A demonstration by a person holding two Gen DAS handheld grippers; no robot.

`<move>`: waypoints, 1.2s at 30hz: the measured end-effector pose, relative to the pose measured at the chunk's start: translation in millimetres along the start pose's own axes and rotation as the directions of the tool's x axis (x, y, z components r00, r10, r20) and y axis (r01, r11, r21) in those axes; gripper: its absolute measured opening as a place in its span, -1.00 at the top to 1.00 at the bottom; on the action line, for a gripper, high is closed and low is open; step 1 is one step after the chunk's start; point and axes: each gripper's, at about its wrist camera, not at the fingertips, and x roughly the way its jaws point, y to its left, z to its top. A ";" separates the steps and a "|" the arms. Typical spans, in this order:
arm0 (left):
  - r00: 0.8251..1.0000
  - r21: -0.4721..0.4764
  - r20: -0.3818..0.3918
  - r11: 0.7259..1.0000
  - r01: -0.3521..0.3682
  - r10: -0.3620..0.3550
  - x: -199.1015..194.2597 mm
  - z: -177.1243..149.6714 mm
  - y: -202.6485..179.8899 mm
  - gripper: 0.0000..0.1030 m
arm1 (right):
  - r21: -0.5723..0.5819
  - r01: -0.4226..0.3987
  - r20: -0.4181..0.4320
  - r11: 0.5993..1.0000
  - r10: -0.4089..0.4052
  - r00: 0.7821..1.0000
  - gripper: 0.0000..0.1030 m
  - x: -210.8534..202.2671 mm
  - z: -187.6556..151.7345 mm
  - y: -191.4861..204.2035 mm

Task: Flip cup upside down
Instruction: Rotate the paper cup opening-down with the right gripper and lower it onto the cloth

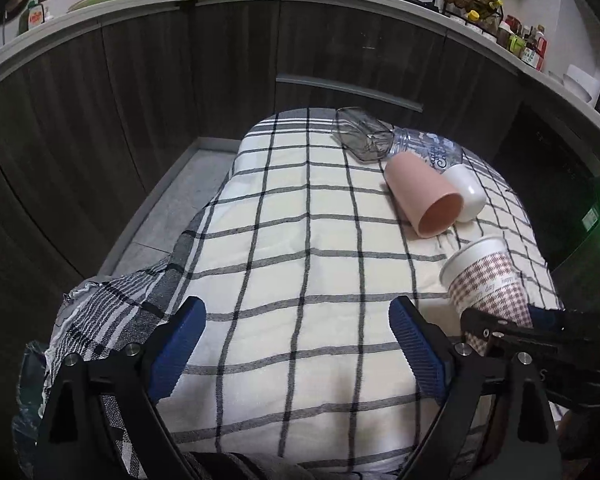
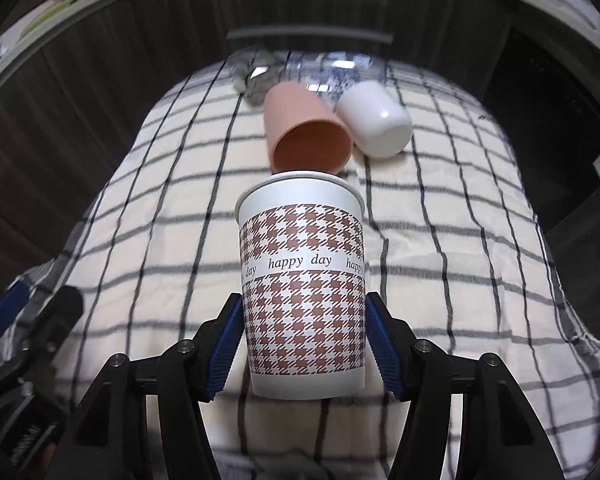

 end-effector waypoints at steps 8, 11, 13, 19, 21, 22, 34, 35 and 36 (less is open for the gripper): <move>1.000 -0.013 -0.012 1.000 0.027 -0.027 -12.7 15.5 -10.5 -0.89 | 0.046 -0.068 -0.365 0.997 0.080 0.927 -0.16 10.2 15.3 -20.4; 0.999 -0.016 -0.018 0.999 0.035 -0.035 -12.9 20.4 -15.5 -0.89 | 0.041 -0.080 -0.496 0.996 0.090 0.864 -0.16 21.5 22.9 -18.6; 0.999 -0.024 -0.022 0.999 0.040 -0.041 -10.9 23.7 -17.1 -0.89 | 0.052 -0.078 -0.567 0.996 0.093 0.819 -0.17 31.3 23.7 -18.2; 0.999 -0.057 -0.038 0.998 0.023 -0.025 0.9 34.2 -14.2 -0.89 | -0.001 -0.069 -0.701 0.998 0.049 0.711 -0.18 61.6 34.7 -8.9; 0.999 -0.069 -0.047 0.997 0.018 -0.021 6.7 37.1 -11.9 -0.89 | -0.029 -0.051 -0.696 0.998 0.017 0.718 -0.18 65.9 44.2 -7.0; 0.999 -0.072 -0.048 0.997 0.016 -0.019 8.0 37.7 -11.1 -0.89 | -0.035 -0.046 -0.693 0.998 0.009 0.721 -0.18 68.0 48.1 -6.6; 0.999 -0.063 -0.048 0.998 0.002 -0.005 8.1 38.3 -10.3 -0.89 | -0.060 -0.041 -0.644 0.997 -0.007 0.765 -0.30 60.6 41.0 -4.4; 0.999 -0.059 -0.042 0.998 -0.002 -0.001 5.7 38.2 -11.1 -0.89 | -0.060 -0.041 -0.631 0.997 -0.006 0.775 -0.35 60.0 44.2 -4.2; 0.999 -0.056 -0.036 0.998 -0.006 0.004 3.4 38.0 -11.6 -0.89 | -0.059 -0.043 -0.617 0.997 -0.003 0.787 -0.43 53.3 48.7 -7.5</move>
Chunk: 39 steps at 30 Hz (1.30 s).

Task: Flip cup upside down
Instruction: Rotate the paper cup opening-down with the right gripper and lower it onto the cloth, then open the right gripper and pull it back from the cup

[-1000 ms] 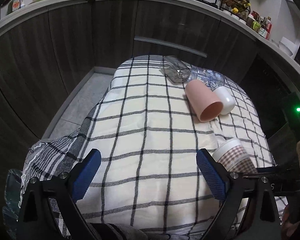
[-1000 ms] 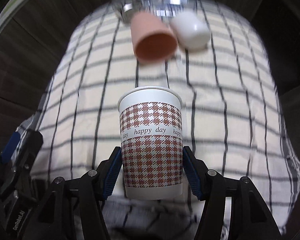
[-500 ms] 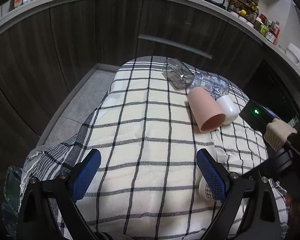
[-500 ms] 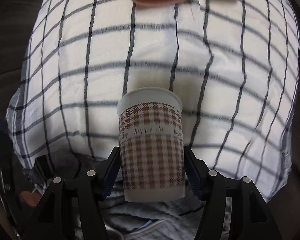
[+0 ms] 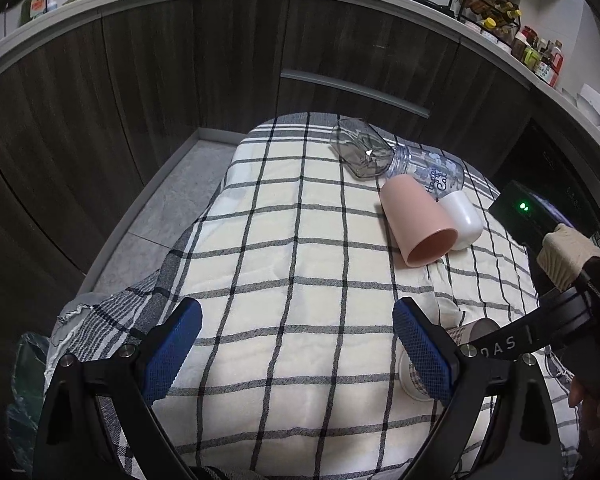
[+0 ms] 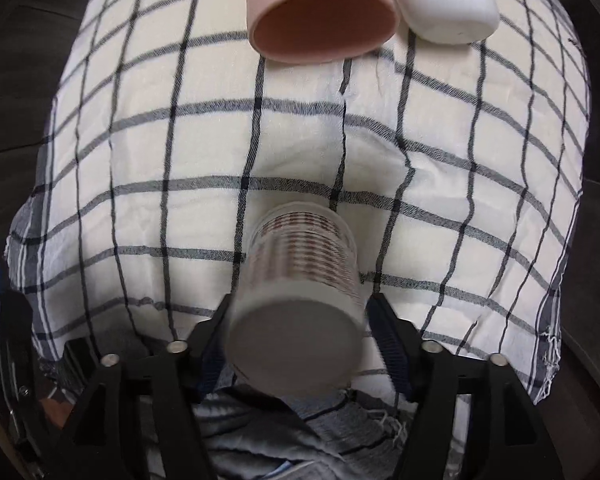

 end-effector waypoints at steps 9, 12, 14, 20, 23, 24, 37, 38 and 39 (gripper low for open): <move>0.997 0.027 0.060 0.999 -0.040 0.039 -32.1 -6.6 -9.7 -0.89 | 0.007 -0.098 0.212 0.995 0.094 0.973 -0.45 -34.2 -53.4 -19.1; 0.995 0.050 0.085 0.997 -0.052 0.048 -43.7 -11.0 -17.2 -0.89 | 0.018 -0.117 0.325 0.993 0.105 0.940 -0.45 -46.1 -72.5 -29.6; 0.995 0.061 0.092 0.997 -0.055 0.050 -48.5 -13.2 -20.7 -0.90 | 0.032 -0.121 0.402 0.992 0.098 0.910 -0.45 -55.1 -83.8 -35.1; 0.992 0.091 0.115 0.994 -0.061 0.050 -65.2 -18.2 -33.3 -0.90 | 0.079 -0.094 0.598 0.992 0.028 0.801 -0.45 -74.1 -126.7 -43.6; 0.990 0.104 0.132 0.992 -0.065 0.051 -77.0 -20.3 -39.4 -0.90 | 0.087 -0.065 0.685 0.994 -0.012 0.729 -0.46 -79.7 -147.7 -35.4; 0.989 0.108 0.136 0.992 -0.066 0.051 -80.5 -21.1 -40.6 -0.90 | 0.089 -0.056 0.707 0.994 -0.023 0.707 -0.46 -81.8 -153.6 -33.1; 0.977 0.123 0.200 0.988 -0.097 0.071 -133.5 -35.7 -45.1 -0.91 | 0.149 0.053 0.907 0.987 -0.158 0.391 -0.69 -125.7 -238.3 -11.0; 0.976 0.119 0.205 0.988 -0.099 0.073 -136.6 -36.6 -44.1 -0.91 | 0.151 0.048 0.912 0.987 -0.158 0.379 -0.69 -126.8 -241.9 -11.1; 0.975 0.115 0.211 0.988 -0.102 0.076 -140.0 -37.7 -43.3 -0.91 | 0.152 0.046 0.914 0.987 -0.158 0.373 -0.69 -127.3 -245.1 -10.8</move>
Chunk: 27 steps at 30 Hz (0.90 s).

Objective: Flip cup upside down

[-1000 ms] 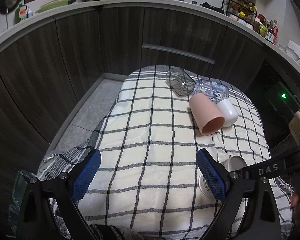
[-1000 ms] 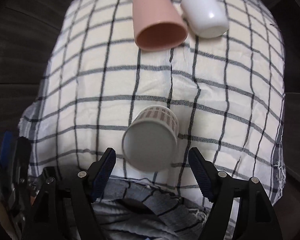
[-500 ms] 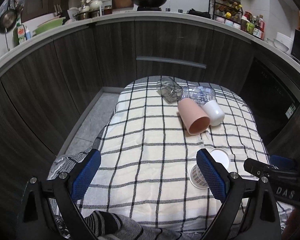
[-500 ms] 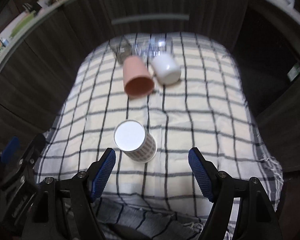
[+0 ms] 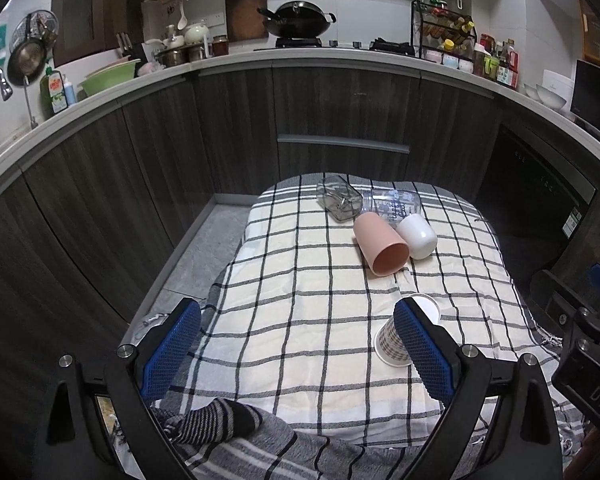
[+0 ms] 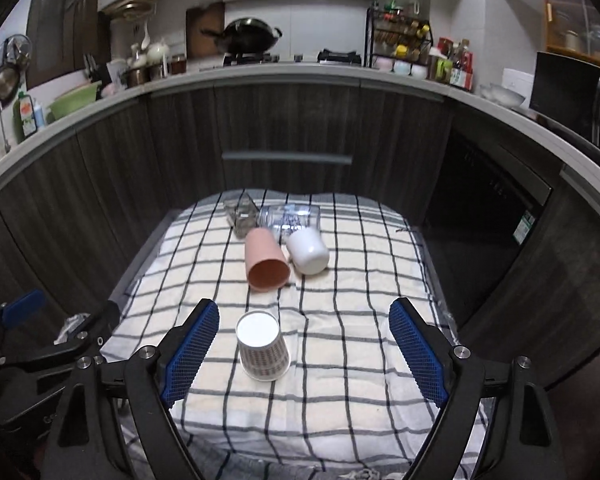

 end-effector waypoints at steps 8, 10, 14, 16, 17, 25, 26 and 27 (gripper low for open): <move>0.999 0.011 0.036 1.000 -0.018 0.018 -17.3 -3.8 0.2 -0.92 | 0.009 0.005 0.046 1.000 -0.006 0.999 -0.71 -18.7 -5.8 -0.1; 0.999 0.015 0.050 1.000 -0.022 0.022 -21.9 -3.6 -1.1 -0.92 | 0.012 0.007 0.058 1.000 -0.007 0.998 -0.71 -22.6 -6.3 -0.9; 0.997 0.024 0.079 0.999 -0.029 0.027 -29.4 -3.2 -3.1 -0.92 | 0.018 0.013 0.086 1.000 -0.014 0.996 -0.72 -30.7 -7.6 -2.1; 0.996 0.026 0.088 0.999 -0.031 0.029 -31.8 -2.9 -3.7 -0.92 | 0.018 0.014 0.095 1.000 -0.016 0.995 -0.72 -32.7 -8.0 -1.7; 0.995 0.026 0.092 0.999 -0.032 0.030 -32.2 -2.7 -4.0 -0.93 | 0.019 0.014 0.100 1.000 -0.016 0.995 -0.72 -33.9 -7.8 -1.8; 0.995 0.026 0.093 0.999 -0.033 0.031 -33.1 -3.5 -3.9 -0.93 | 0.021 0.011 0.106 1.000 -0.013 0.994 -0.72 -34.7 -8.3 -1.3; 0.995 0.027 0.093 0.999 -0.033 0.030 -33.3 -3.6 -4.2 -0.93 | 0.022 0.010 0.106 1.000 -0.013 0.994 -0.72 -34.7 -8.6 -1.3; 0.995 0.027 0.093 0.999 -0.034 0.031 -33.1 -3.5 -4.0 -0.93 | 0.021 0.011 0.106 1.000 -0.013 0.994 -0.72 -34.6 -8.2 -1.4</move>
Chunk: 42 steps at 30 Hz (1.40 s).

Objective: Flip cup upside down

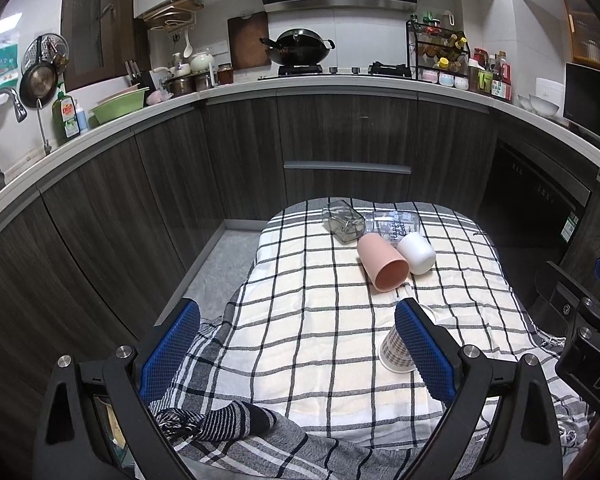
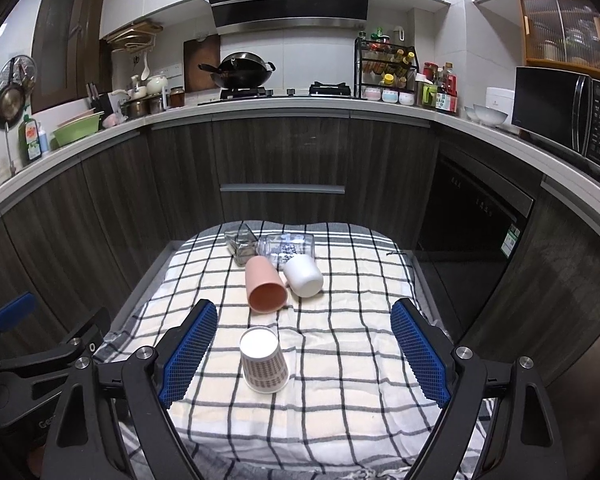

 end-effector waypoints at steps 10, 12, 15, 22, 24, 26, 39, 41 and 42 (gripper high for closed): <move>1.000 -0.002 -0.004 1.000 0.001 -0.001 1.3 -1.3 -1.8 -0.93 | -0.001 0.000 0.001 1.000 0.000 1.000 -0.72 0.1 -0.1 -0.1; 1.000 -0.001 -0.004 1.000 0.000 0.000 1.0 -1.3 -1.5 -0.93 | 0.001 -0.001 0.000 1.000 0.001 1.000 -0.72 0.4 -0.3 -0.2; 1.000 -0.002 -0.003 1.000 0.001 -0.001 1.1 -0.7 -1.0 -0.93 | -0.001 -0.001 0.000 1.000 0.001 1.000 -0.72 0.3 -0.2 -0.4; 1.000 -0.002 -0.004 1.000 0.001 -0.001 2.1 -1.9 -1.7 -0.93 | 0.000 -0.002 -0.003 1.000 0.002 1.000 -0.72 1.1 -1.4 0.6; 1.000 -0.002 -0.004 1.000 0.001 -0.001 1.9 -1.4 -1.3 -0.93 | 0.003 -0.003 -0.007 1.000 0.003 1.000 -0.72 1.9 -3.2 2.1; 1.000 -0.001 -0.003 1.000 0.002 -0.002 1.9 -1.6 -1.5 -0.93 | 0.003 -0.002 -0.005 1.000 0.002 1.000 -0.72 1.6 -4.6 4.3; 1.000 -0.002 -0.005 1.000 0.002 -0.002 2.4 -2.1 -2.1 -0.93 | 0.009 -0.005 -0.012 1.000 0.005 1.000 -0.72 3.9 -5.7 3.1; 1.000 -0.001 -0.004 1.000 0.001 -0.001 2.2 -1.8 -1.9 -0.93 | 0.010 -0.007 -0.013 1.000 0.007 1.000 -0.72 3.5 -6.0 3.5; 1.000 -0.001 -0.004 1.000 0.002 -0.002 2.2 -2.1 -2.2 -0.93 | 0.009 -0.005 -0.011 1.000 0.005 1.000 -0.72 3.8 -5.3 3.1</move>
